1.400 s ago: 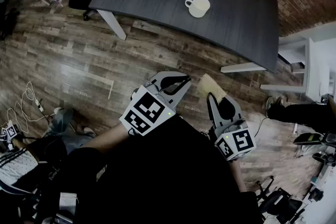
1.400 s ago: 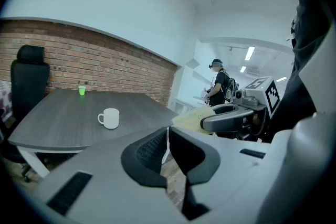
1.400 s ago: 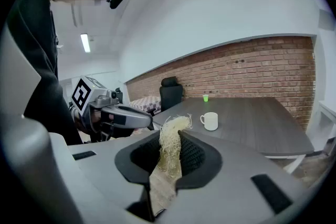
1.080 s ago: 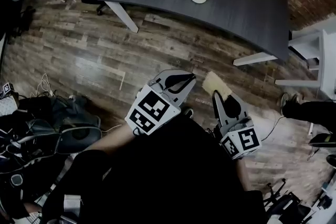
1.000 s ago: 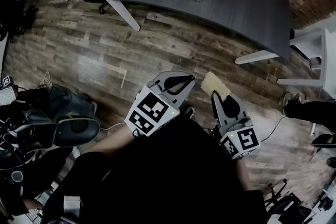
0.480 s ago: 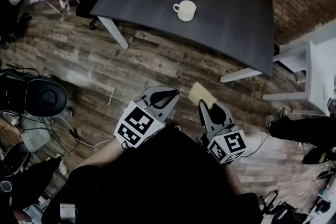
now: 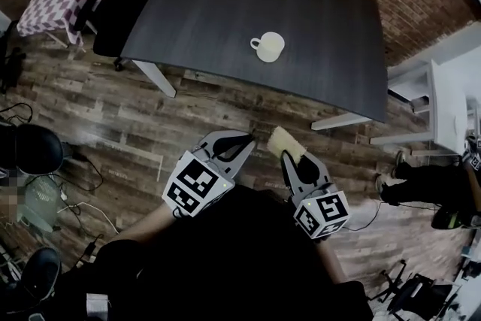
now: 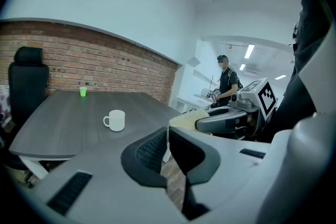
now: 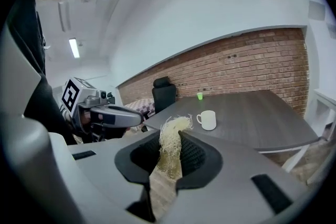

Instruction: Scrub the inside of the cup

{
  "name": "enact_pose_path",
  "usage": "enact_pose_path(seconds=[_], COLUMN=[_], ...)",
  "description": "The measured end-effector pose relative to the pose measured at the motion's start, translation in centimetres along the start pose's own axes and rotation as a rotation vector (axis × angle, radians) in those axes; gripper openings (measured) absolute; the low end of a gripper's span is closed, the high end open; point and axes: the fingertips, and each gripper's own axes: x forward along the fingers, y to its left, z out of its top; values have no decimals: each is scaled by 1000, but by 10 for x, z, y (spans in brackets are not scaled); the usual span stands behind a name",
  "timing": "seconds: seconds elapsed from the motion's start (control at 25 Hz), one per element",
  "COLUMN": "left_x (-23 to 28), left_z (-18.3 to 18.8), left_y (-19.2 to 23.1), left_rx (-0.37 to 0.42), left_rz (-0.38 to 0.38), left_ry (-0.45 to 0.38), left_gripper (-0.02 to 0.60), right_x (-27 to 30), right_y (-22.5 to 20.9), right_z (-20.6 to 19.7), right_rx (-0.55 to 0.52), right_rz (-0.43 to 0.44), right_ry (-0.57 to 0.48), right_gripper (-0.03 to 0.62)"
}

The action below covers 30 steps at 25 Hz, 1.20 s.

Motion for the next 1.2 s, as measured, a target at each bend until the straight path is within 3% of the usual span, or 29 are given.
enact_pose_path(seconds=[0.28,0.48,0.88,1.2], left_x=[6,25,55,129], left_z=[-21,-17,3,38], left_y=[49,71,134,156], left_rx=[-102,-111,-134,-152], left_rz=[-69,-84,75,141], left_ry=[21,9,25,57], left_gripper=[28,28,28,28], right_x=[38,67,133,169], right_y=[1,-7,-50,-132], right_z=[0,-2,31,60], right_rx=[1,-15,-24,35], right_rz=[-78,-60,85,169], right_ry=[93,136,128,135], right_gripper=[83,83,83,83])
